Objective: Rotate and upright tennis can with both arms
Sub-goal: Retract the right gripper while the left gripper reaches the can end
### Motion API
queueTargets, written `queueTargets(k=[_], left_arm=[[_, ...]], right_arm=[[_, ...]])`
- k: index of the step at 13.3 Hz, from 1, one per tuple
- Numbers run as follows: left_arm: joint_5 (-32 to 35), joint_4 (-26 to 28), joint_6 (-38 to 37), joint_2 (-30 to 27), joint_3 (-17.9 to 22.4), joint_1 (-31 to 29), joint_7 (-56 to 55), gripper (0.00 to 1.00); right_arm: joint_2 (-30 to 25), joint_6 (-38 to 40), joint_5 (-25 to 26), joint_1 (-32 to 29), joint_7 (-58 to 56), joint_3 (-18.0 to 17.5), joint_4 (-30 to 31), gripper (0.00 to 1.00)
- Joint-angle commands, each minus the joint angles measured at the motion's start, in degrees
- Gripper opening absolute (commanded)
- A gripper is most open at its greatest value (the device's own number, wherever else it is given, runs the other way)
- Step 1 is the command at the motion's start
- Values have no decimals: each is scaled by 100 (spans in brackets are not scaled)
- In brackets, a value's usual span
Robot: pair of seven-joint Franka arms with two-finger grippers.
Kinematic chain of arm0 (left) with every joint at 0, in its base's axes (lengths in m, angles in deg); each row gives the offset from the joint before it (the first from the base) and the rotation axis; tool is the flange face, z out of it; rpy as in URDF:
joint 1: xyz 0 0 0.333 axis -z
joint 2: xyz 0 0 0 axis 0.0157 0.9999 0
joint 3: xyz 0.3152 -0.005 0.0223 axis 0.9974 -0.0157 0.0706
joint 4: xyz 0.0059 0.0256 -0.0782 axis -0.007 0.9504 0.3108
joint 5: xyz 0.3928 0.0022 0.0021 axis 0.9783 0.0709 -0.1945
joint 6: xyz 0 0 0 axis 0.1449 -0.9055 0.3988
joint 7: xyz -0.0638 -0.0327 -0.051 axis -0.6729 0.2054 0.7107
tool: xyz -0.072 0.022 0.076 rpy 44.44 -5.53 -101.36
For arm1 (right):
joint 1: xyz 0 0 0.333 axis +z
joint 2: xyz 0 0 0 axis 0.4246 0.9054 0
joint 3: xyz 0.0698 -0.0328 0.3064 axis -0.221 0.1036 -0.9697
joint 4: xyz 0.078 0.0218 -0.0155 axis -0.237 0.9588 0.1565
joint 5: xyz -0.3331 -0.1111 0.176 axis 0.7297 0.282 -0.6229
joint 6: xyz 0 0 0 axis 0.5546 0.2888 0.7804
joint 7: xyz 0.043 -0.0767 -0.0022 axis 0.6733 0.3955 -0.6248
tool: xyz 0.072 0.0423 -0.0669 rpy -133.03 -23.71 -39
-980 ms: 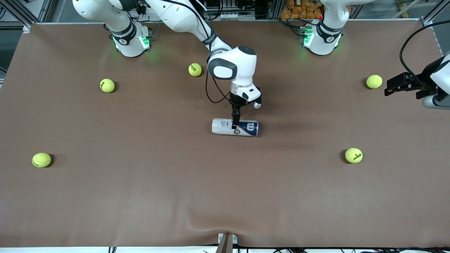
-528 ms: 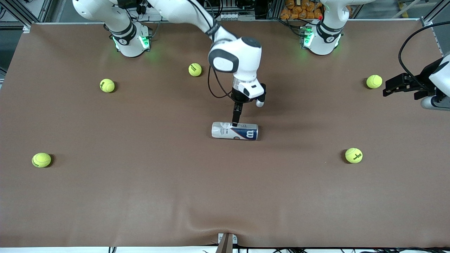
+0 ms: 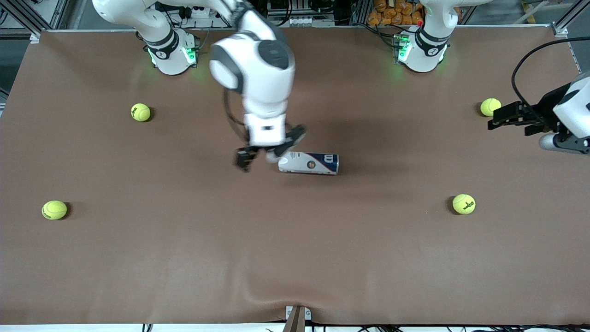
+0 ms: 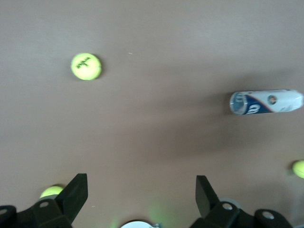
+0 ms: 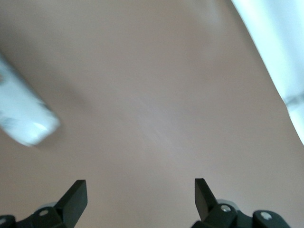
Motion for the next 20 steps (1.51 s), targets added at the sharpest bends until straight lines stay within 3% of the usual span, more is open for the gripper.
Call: queueTargets(k=[1,7,10,12,15,20], left_arm=[[-583,257,-91,233,-23,-136,156,100],[-2077,707,-3,882,-23,-294,314,100],[-2764,1372,207,928,-23,-426,716,100],[-2870,1787,471,892,-23,-435,1165,100],[-3414,2323,690,849,-23,-426,1499,100],[-3785,2859,1226,927,-225,-365,2140,100]], right_arm=[[-125,768,-183,-724,-10,-54,-741,100],[-1029,1813,-1227,-3176,103,-54,-798,100],[-1284,2508,-1973,-4161,298,-63,-754,100],[-1477,2528,-2064,-4312,315,-54,-466,100],[-2232,1635,-2073,-4304,341,-89,719,100],[-2357,1456,-2012,-4111,289,-124,846,100]])
